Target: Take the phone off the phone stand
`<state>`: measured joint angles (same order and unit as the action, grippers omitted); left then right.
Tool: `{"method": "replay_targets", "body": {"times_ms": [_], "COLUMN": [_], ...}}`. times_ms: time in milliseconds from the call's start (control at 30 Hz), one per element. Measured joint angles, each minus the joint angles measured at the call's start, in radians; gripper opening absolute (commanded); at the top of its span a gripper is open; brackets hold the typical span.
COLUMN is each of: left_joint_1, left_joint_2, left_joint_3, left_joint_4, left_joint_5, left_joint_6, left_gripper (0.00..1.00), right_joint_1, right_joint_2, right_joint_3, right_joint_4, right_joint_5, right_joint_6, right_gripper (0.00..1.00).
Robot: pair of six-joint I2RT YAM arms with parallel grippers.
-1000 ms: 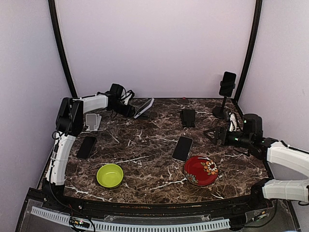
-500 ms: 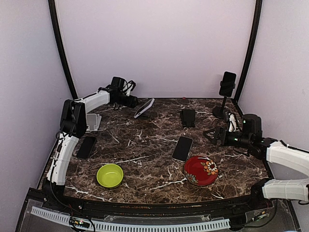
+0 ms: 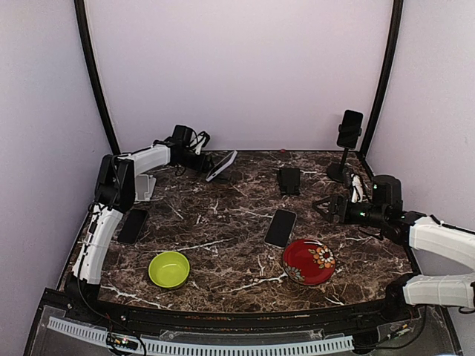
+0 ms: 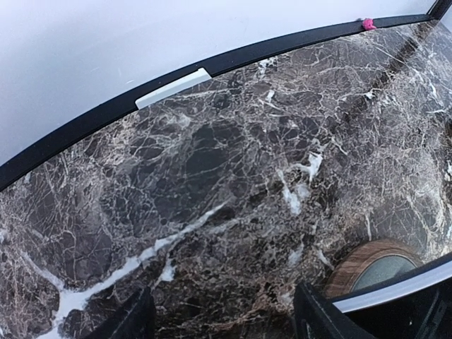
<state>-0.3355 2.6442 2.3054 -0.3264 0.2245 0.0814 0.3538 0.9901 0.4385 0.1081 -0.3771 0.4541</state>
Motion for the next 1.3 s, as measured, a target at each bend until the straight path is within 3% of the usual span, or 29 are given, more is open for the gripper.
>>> {"method": "replay_targets", "body": {"times_ms": [833,1100,1300], "left_joint_1": [-0.018,-0.019,0.026], "left_joint_2": [-0.264,-0.307,-0.369], "left_joint_3": [-0.396,-0.424,-0.425], "left_joint_4": [0.013,-0.011,-0.064], "left_joint_5": [0.050,0.077,0.323], "left_joint_6": [0.039,0.082,0.198], "left_gripper": [0.63,0.88,0.94], "right_joint_1": [0.000,0.000,0.000], "right_joint_2": [-0.029,-0.035,-0.052], "right_joint_3": [-0.001,-0.005,-0.021], "right_joint_4": [0.002,0.003,0.003], "right_joint_5": [0.000,0.000,0.010], "right_joint_6": [0.000,0.000,0.000], "right_gripper": [0.99,0.99,0.99]}}
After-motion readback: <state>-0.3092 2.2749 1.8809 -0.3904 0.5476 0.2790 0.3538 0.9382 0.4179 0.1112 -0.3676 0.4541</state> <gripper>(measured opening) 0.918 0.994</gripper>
